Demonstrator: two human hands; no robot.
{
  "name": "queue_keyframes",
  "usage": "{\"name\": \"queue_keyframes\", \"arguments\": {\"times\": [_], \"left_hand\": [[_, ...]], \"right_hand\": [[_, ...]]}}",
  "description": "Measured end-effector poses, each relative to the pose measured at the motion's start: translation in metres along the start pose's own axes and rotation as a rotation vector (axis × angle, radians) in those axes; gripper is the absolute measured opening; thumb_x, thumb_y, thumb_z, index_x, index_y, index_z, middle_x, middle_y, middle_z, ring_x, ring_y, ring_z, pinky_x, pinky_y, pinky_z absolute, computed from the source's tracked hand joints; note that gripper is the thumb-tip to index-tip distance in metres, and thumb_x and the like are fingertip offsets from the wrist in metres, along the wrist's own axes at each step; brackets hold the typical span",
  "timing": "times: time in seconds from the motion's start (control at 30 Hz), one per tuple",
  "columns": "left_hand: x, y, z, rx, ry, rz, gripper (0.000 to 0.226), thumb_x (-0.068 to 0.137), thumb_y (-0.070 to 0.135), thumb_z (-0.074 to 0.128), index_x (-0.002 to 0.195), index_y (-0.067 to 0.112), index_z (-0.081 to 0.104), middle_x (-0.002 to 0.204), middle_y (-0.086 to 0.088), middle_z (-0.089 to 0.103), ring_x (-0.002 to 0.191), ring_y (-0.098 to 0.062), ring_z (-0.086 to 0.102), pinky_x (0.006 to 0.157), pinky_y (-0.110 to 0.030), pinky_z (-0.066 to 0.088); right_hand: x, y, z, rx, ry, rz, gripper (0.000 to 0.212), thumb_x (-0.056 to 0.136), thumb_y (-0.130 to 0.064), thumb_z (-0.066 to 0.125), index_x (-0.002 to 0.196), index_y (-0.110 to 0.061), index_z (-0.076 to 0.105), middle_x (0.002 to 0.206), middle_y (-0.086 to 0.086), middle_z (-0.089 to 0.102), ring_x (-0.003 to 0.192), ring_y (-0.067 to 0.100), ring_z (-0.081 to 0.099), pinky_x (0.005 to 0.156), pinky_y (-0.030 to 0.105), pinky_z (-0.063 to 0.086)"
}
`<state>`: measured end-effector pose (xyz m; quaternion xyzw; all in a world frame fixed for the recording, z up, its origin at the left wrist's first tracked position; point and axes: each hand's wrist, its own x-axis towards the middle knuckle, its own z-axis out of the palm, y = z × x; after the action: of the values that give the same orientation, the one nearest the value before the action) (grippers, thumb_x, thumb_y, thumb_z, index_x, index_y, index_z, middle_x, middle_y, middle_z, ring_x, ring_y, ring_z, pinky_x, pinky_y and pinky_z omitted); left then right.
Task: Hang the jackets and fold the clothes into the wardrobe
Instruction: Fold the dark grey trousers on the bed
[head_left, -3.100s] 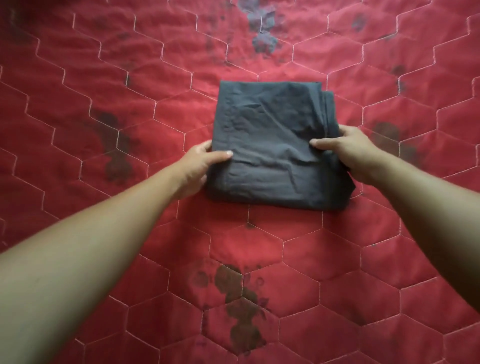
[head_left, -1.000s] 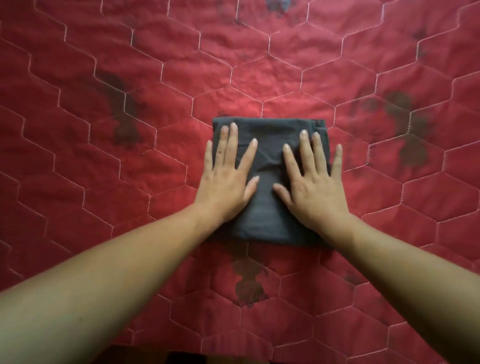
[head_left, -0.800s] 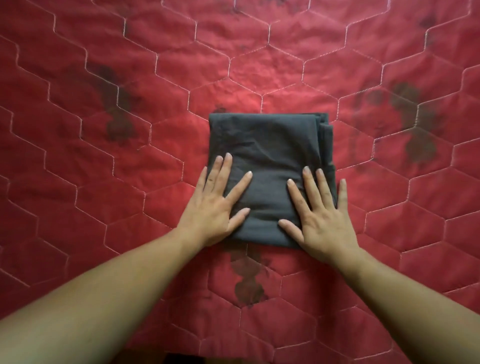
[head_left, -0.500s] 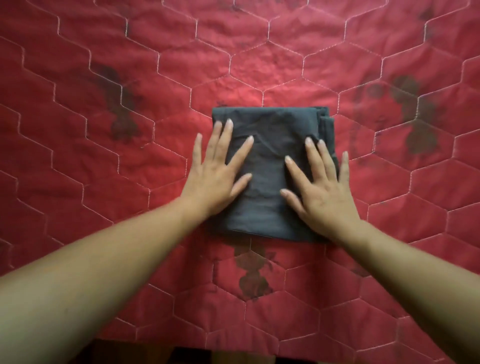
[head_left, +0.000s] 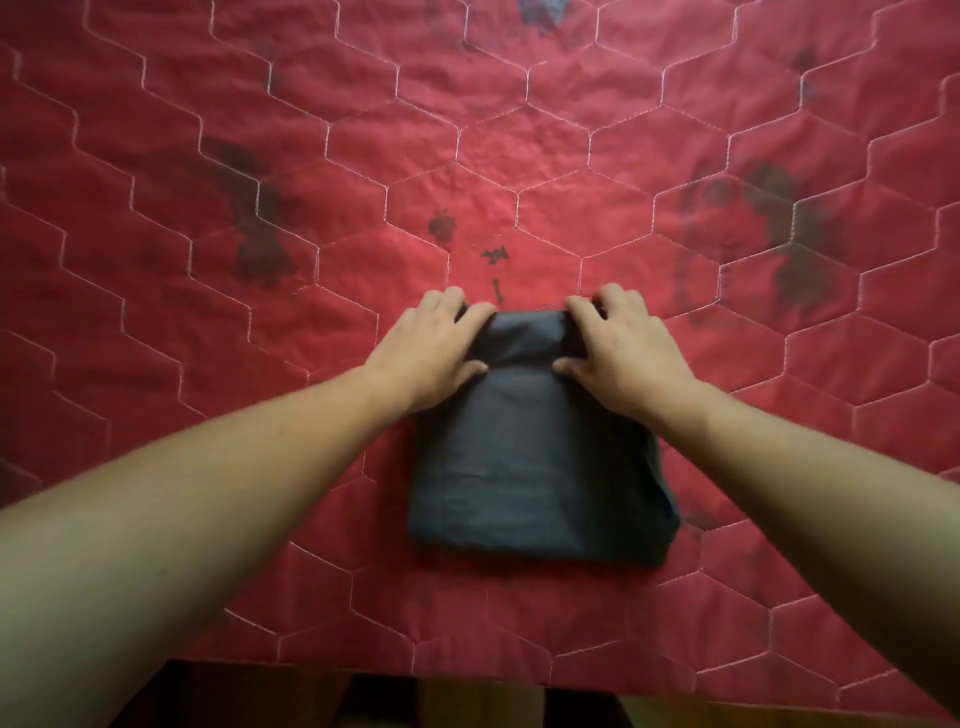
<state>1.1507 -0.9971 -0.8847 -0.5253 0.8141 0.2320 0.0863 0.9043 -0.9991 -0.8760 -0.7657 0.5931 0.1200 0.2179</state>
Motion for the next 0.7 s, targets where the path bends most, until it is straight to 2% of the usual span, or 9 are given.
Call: {"name": "queue_keyframes", "arguments": {"times": [0.07, 0.17, 0.23, 0.3, 0.4, 0.47, 0.53, 0.6, 0.7], "left_hand": [[-0.009, 0.001, 0.002, -0.124, -0.116, -0.041, 0.064, 0.083, 0.041, 0.076, 0.135, 0.018, 0.047, 0.122, -0.009, 0.046, 0.117, -0.032, 0.046, 0.098, -0.048, 0.045], [-0.012, 0.000, 0.001, -0.206, -0.306, -0.148, 0.049, 0.075, 0.041, 0.081, 0.114, 0.018, 0.062, 0.112, -0.008, 0.051, 0.107, -0.028, 0.053, 0.094, -0.040, 0.047], [-0.016, 0.004, -0.003, -0.259, -0.389, -0.188, 0.036, 0.075, 0.033, 0.083, 0.100, 0.013, 0.067, 0.099, -0.008, 0.056, 0.092, -0.027, 0.057, 0.077, -0.033, 0.050], [-0.022, 0.007, -0.008, -0.342, -0.464, -0.209, 0.026, 0.077, 0.024, 0.081, 0.093, 0.010, 0.065, 0.081, -0.002, 0.057, 0.077, -0.023, 0.056, 0.059, -0.028, 0.042], [-0.029, 0.009, -0.031, -0.381, -0.520, -0.176, 0.023, 0.080, 0.020, 0.079, 0.086, 0.018, 0.057, 0.075, 0.005, 0.055, 0.069, -0.017, 0.052, 0.055, -0.026, 0.037], [-0.027, 0.008, -0.062, -0.354, -0.441, -0.150, 0.025, 0.081, 0.018, 0.078, 0.086, 0.019, 0.053, 0.078, 0.005, 0.054, 0.074, -0.019, 0.053, 0.056, -0.028, 0.036], [-0.019, 0.005, -0.104, -0.331, -0.245, -0.148, 0.024, 0.081, 0.016, 0.075, 0.092, 0.018, 0.054, 0.086, 0.000, 0.059, 0.083, -0.025, 0.059, 0.062, -0.031, 0.040], [-0.010, 0.001, -0.152, -0.319, -0.003, -0.135, 0.025, 0.079, 0.014, 0.072, 0.097, 0.018, 0.055, 0.092, -0.004, 0.063, 0.087, -0.028, 0.061, 0.070, -0.034, 0.047], [-0.005, 0.001, -0.206, -0.223, 0.294, -0.032, 0.026, 0.076, 0.013, 0.068, 0.096, 0.018, 0.053, 0.093, -0.004, 0.058, 0.085, -0.028, 0.056, 0.073, -0.039, 0.047]], "right_hand": [[-0.011, 0.005, -0.002, -0.006, -0.068, 0.029, 0.064, 0.079, -0.059, 0.073, 0.122, -0.017, 0.052, 0.123, 0.009, 0.051, 0.119, 0.035, 0.043, 0.090, 0.048, 0.047], [-0.014, 0.010, -0.007, -0.046, -0.247, 0.029, 0.058, 0.076, -0.061, 0.074, 0.113, -0.019, 0.059, 0.115, 0.004, 0.055, 0.117, 0.033, 0.046, 0.088, 0.044, 0.042], [-0.014, 0.007, -0.012, 0.034, -0.385, -0.006, 0.048, 0.076, -0.046, 0.080, 0.109, -0.016, 0.064, 0.106, 0.007, 0.060, 0.109, 0.033, 0.056, 0.080, 0.037, 0.044], [-0.019, 0.002, -0.017, 0.139, -0.495, 0.025, 0.032, 0.077, -0.029, 0.083, 0.099, -0.015, 0.066, 0.093, 0.005, 0.063, 0.092, 0.028, 0.061, 0.069, 0.031, 0.041], [-0.025, 0.000, -0.033, 0.314, -0.563, 0.105, 0.023, 0.076, -0.015, 0.082, 0.082, -0.016, 0.060, 0.079, 0.005, 0.062, 0.070, 0.022, 0.059, 0.057, 0.029, 0.045], [-0.022, -0.002, -0.058, 0.363, -0.464, 0.100, 0.024, 0.075, -0.011, 0.080, 0.076, -0.019, 0.058, 0.078, 0.006, 0.062, 0.068, 0.023, 0.059, 0.054, 0.029, 0.045], [-0.013, -0.003, -0.099, 0.330, -0.234, 0.054, 0.022, 0.076, -0.013, 0.077, 0.072, -0.019, 0.056, 0.075, 0.002, 0.059, 0.076, 0.025, 0.058, 0.059, 0.031, 0.039], [-0.005, -0.004, -0.148, 0.306, 0.052, 0.004, 0.015, 0.076, -0.014, 0.073, 0.080, -0.018, 0.059, 0.077, 0.001, 0.057, 0.082, 0.027, 0.057, 0.065, 0.031, 0.037], [-0.001, -0.008, -0.204, 0.208, 0.361, -0.123, 0.024, 0.074, -0.015, 0.068, 0.096, -0.014, 0.060, 0.087, 0.004, 0.056, 0.086, 0.031, 0.055, 0.072, 0.039, 0.046]]}}
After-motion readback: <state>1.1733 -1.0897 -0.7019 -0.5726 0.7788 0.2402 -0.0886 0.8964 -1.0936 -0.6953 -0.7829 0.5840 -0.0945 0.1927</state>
